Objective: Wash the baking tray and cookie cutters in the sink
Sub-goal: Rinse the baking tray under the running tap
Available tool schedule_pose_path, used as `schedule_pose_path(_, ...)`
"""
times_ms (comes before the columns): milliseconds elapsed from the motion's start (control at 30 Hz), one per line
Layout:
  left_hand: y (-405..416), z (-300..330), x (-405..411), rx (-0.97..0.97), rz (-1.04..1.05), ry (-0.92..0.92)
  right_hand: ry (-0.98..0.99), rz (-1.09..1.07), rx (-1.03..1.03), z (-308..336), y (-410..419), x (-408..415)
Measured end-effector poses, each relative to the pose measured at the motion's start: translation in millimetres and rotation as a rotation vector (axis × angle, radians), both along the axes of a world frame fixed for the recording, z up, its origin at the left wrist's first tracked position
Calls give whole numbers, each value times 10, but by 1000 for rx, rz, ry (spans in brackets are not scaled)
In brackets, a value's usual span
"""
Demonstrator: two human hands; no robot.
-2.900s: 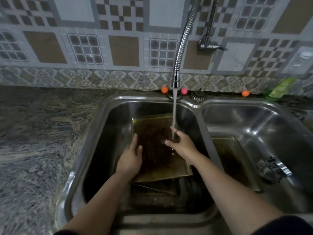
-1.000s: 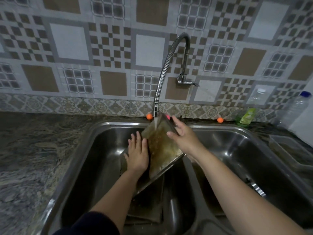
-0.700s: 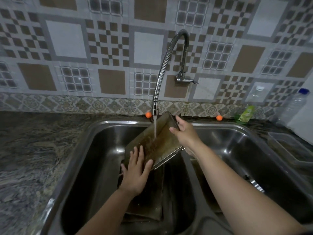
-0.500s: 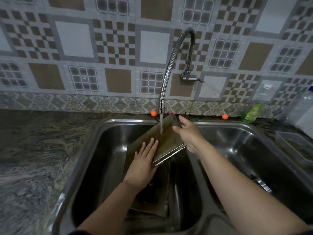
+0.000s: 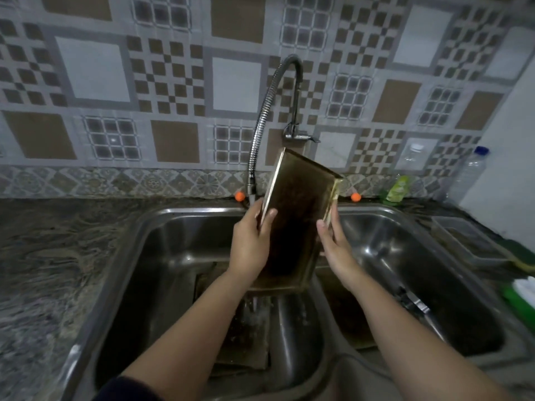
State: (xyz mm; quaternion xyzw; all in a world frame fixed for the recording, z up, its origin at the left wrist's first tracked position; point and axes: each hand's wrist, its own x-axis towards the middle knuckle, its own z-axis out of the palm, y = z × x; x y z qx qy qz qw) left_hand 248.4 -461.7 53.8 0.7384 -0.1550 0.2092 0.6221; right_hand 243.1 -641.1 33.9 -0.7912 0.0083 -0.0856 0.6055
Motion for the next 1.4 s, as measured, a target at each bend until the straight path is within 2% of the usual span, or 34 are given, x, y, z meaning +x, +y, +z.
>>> schedule_pose_path(100,-123,145,86,7,-41,15,-18,-45,-143,57,-143,9)
schedule_pose_path(200,-337,310,171,-1,-61,51,-75,-95,-182,64,-319,56)
schedule_pose_path(400,-927,1,235,-3,-57,333,-56,-258,-287,-60,-921,104)
schedule_pose_path(533,-1241,-400,144,221,-85,425,81,-249,-339,-366,-1530,116)
schedule_pose_path(600,-1305,-639,136,474,-24,424,156,-231,-377,-537,-1776,131)
schedule_pose_path(667,-1318,-848,92,794,20,517,245,-210,-399,-712,-1970,142)
schedule_pose_path(733,-1322,-1023,22,996,29,595,322,-174,-433,-894,-2112,145)
schedule_pose_path(933,-1401,-1141,-73,1245,181,518,488,-96,-598,-1365,-2232,153)
schedule_pose_path(1100,-1421,-1131,-48,1304,217,491,503,-17,-740,-1572,-2127,197)
schedule_pose_path(1400,-1416,-1126,-30,1274,205,508,607,75,-1032,-1644,-1975,207)
